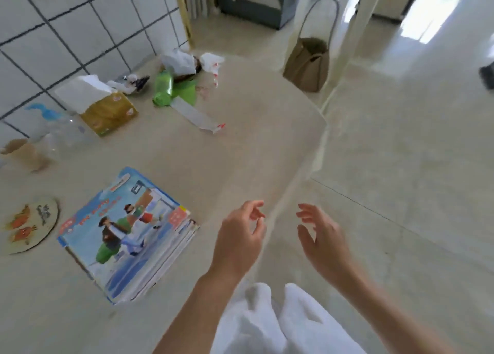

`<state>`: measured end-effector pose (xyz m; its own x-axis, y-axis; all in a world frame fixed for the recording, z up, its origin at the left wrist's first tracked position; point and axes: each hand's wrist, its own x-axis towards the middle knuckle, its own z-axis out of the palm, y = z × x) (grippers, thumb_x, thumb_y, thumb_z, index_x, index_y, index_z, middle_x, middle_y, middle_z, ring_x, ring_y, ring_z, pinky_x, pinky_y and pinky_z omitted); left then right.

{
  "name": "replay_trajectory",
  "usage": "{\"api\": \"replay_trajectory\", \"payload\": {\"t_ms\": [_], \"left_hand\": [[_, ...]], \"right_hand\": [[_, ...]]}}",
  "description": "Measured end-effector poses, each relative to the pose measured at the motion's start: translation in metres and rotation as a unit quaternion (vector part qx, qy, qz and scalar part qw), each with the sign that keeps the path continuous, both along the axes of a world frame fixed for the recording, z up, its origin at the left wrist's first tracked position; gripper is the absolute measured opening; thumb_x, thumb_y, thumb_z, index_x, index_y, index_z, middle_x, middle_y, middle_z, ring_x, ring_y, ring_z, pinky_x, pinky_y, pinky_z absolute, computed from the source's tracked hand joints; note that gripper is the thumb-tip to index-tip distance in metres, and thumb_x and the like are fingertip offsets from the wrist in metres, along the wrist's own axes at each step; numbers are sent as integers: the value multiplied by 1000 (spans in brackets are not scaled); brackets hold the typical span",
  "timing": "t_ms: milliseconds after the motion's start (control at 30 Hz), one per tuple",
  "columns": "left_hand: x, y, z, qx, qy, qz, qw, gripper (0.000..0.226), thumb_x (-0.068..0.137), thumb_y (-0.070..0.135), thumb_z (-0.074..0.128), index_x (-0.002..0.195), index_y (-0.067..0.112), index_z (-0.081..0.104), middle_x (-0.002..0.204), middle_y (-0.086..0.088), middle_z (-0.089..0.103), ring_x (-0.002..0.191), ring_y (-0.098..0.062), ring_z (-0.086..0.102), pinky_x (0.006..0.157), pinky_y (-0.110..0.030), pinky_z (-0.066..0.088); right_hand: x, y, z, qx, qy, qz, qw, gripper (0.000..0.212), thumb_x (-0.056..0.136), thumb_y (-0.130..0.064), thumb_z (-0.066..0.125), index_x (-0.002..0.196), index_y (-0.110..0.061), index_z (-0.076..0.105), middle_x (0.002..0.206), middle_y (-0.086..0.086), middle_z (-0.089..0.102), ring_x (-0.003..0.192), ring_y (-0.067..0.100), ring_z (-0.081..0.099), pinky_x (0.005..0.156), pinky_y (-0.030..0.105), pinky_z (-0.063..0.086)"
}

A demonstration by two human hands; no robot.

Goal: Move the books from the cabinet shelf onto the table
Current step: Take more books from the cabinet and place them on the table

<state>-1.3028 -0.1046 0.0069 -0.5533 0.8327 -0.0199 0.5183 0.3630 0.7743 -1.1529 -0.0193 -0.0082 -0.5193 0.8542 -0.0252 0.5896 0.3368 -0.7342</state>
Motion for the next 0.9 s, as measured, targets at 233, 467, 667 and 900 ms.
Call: {"api": "replay_trajectory", "payload": {"t_ms": [233,467,667,900], "left_hand": [[88,43,-4,-25,13,-178,984,28,87,12,62,114,21,66,89,9,72,81,-7,65,80,-23,51],[220,70,-23,-51,11,-328,943,29,87,12,64,114,22,67,85,9,72,79,-2,66,78,-22,53],[355,68,-38,-71,7,-434,898,28,87,9,65,112,21,66,85,11,70,80,-4,65,76,-22,52],[515,64,-57,-98,-14,-533,840,29,87,8,65,111,23,66,82,15,67,77,11,59,72,-13,45]], "right_hand": [[120,-17,-2,-48,-19,-169,984,38,88,-4,58,126,-12,56,103,-6,64,97,12,62,87,23,44],[263,-55,-8,-85,-28,-309,947,36,90,-8,55,126,-13,54,111,-3,64,100,4,57,86,14,37],[388,-93,-14,-111,-37,-401,909,35,92,-10,53,127,-12,52,114,0,64,106,9,58,85,10,34],[524,-130,-19,-106,-39,-510,853,36,94,-10,53,130,-12,50,117,0,62,103,4,53,87,12,34]]}}
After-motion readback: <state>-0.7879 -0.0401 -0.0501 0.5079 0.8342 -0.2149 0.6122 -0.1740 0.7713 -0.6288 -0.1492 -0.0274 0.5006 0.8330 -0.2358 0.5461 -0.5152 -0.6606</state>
